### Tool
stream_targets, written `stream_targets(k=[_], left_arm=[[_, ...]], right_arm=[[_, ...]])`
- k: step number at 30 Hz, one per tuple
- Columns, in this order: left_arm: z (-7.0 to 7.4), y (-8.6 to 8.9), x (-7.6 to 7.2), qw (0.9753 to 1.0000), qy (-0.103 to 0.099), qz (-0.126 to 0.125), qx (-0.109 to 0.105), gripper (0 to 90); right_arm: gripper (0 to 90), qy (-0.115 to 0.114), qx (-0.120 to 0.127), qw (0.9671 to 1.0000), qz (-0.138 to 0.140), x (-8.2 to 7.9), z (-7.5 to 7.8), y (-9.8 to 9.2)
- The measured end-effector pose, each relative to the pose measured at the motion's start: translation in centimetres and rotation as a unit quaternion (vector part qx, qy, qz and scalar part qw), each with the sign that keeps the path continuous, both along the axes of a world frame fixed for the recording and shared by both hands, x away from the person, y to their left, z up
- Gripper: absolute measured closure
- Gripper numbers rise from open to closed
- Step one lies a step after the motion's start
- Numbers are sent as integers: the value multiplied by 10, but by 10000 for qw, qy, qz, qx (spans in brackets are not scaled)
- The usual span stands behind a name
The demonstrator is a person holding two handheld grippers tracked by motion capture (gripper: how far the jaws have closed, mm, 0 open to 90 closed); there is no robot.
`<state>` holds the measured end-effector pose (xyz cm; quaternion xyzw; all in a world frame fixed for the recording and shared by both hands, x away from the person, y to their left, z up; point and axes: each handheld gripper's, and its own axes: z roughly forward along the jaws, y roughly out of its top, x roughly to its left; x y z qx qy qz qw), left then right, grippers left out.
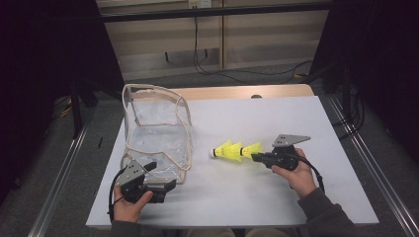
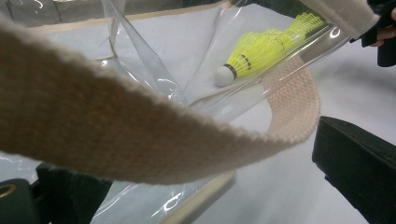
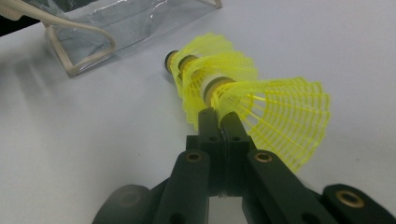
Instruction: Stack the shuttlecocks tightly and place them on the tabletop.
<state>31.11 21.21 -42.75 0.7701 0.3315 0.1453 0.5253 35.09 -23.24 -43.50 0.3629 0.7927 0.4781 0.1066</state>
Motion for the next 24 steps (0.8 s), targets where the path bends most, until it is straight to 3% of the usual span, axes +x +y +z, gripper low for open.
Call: stream_targets(k=[24], left_arm=[[0, -1, 0, 10000, 12, -16, -14, 21]], right_arm=[[897, 12, 8, 10000, 84, 0, -4, 14]])
